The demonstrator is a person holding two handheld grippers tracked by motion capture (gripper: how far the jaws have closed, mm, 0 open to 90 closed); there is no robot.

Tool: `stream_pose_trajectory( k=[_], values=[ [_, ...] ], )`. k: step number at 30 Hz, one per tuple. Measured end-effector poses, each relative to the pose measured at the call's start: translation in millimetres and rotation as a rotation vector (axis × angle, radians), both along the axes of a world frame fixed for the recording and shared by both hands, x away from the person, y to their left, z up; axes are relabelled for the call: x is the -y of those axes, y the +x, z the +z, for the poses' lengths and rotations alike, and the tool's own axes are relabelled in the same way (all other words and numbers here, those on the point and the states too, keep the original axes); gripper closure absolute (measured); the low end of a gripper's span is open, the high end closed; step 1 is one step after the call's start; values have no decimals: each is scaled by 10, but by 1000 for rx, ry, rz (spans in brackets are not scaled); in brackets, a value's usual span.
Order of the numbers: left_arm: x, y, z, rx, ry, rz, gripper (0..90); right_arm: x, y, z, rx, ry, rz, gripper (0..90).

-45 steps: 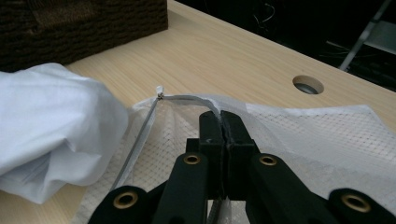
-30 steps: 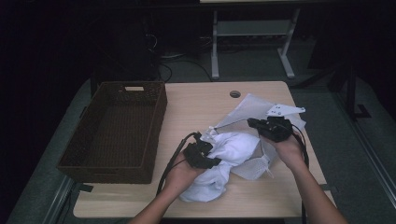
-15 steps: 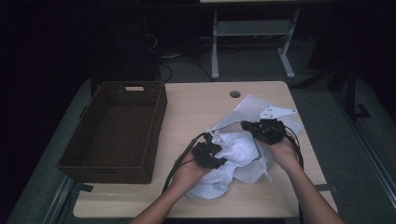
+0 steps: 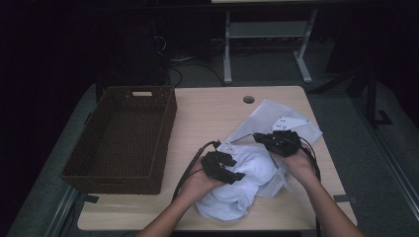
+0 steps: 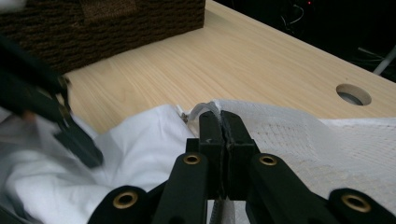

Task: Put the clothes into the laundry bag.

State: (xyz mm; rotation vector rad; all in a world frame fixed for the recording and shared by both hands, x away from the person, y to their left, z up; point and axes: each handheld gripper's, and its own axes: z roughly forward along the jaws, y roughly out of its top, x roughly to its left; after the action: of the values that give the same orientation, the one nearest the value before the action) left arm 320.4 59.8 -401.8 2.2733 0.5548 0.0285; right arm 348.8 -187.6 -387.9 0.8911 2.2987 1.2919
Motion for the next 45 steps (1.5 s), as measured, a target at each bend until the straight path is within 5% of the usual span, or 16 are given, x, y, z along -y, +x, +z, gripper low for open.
stream_pose_trajectory(
  k=[5, 12, 17, 24, 33, 39, 45],
  values=[
    [-288, 131, 131, 37, -4, 91, 423, 32, 4, -26, -10, -7, -4, 879],
    [-272, 532, -208, -44, 44, 196, 386, 16, 0, -34, -12, -14, -3, 878],
    [-149, 622, -387, -80, 67, 185, 384, 15, 2, -49, -15, -14, 1, 878],
    [-78, 591, -426, -49, 58, 98, 782, 12, 8, -79, -19, -23, 3, 878],
    [100, 453, -198, 34, 19, 3, 798, -141, -6, -103, -31, -35, 36, 879],
    [306, 474, -200, 51, 22, -26, 798, -236, -73, -51, -13, -36, 62, 879],
    [405, 546, -237, 82, -1, 13, 798, -178, -108, -6, -8, -16, 60, 880]
  ],
)
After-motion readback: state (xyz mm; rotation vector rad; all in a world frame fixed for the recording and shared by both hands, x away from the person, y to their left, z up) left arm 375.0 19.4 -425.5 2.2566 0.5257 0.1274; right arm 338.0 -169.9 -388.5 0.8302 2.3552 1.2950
